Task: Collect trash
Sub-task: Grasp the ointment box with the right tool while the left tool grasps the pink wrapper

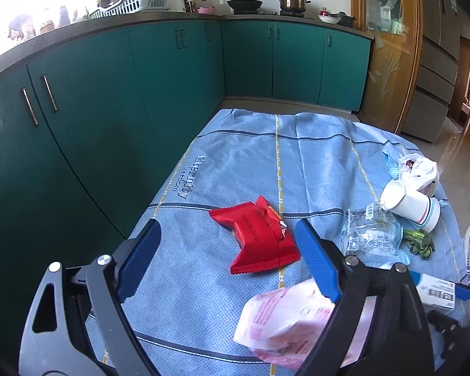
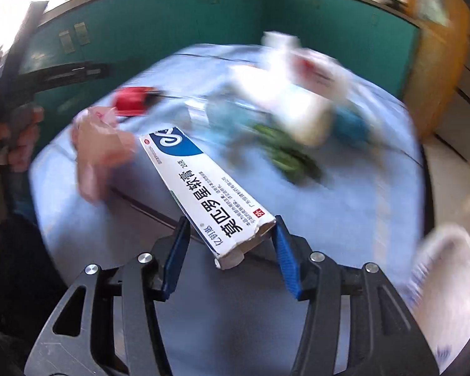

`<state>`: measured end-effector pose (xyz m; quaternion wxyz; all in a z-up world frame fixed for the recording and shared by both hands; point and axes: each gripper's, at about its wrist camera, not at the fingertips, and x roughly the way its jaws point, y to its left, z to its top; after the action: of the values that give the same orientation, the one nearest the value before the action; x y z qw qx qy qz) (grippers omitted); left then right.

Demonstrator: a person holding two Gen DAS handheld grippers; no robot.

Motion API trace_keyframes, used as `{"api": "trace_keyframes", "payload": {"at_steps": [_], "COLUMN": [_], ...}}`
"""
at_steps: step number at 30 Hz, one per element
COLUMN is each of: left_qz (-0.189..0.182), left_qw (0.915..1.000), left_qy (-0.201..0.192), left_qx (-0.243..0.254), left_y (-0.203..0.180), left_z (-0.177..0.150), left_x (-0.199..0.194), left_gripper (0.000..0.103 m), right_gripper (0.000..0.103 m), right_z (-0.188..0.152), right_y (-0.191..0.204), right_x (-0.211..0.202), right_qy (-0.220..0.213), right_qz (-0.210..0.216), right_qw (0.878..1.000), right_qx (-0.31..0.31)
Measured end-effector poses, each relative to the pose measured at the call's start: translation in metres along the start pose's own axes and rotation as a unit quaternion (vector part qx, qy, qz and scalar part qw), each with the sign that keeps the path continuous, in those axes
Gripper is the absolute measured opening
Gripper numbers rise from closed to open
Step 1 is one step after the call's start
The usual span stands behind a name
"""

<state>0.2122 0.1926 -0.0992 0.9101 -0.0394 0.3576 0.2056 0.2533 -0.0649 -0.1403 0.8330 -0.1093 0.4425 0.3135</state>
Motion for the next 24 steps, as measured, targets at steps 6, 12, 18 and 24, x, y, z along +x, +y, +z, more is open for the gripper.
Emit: {"api": "trace_keyframes", "payload": {"at_steps": [6, 12, 18, 24], "left_qz": [-0.050, -0.208, -0.178, -0.169], "left_qw": [0.9985, 0.9755, 0.9732, 0.9738], "left_qy": [0.002, 0.046, 0.066, 0.080], "left_qx": [0.021, 0.053, 0.131, 0.130], "left_y": [0.002, -0.015, -0.058, -0.064], "left_z": [-0.014, -0.035, -0.051, -0.056], "left_x": [-0.009, -0.014, -0.005, 0.004], "left_gripper": [0.088, 0.093, 0.096, 0.093], "right_gripper": [0.074, 0.076, 0.074, 0.044], "right_z": [-0.031, -0.018, 0.001, 0.002], "right_y": [-0.031, -0.011, 0.007, 0.009], "right_x": [-0.021, -0.004, 0.018, 0.014], "right_qy": [-0.005, -0.018, -0.015, -0.020], "right_qz": [0.005, -0.005, -0.007, -0.005], "right_qw": [0.999, 1.000, 1.000, 1.000], "right_qx": [0.032, 0.004, -0.007, -0.002]}}
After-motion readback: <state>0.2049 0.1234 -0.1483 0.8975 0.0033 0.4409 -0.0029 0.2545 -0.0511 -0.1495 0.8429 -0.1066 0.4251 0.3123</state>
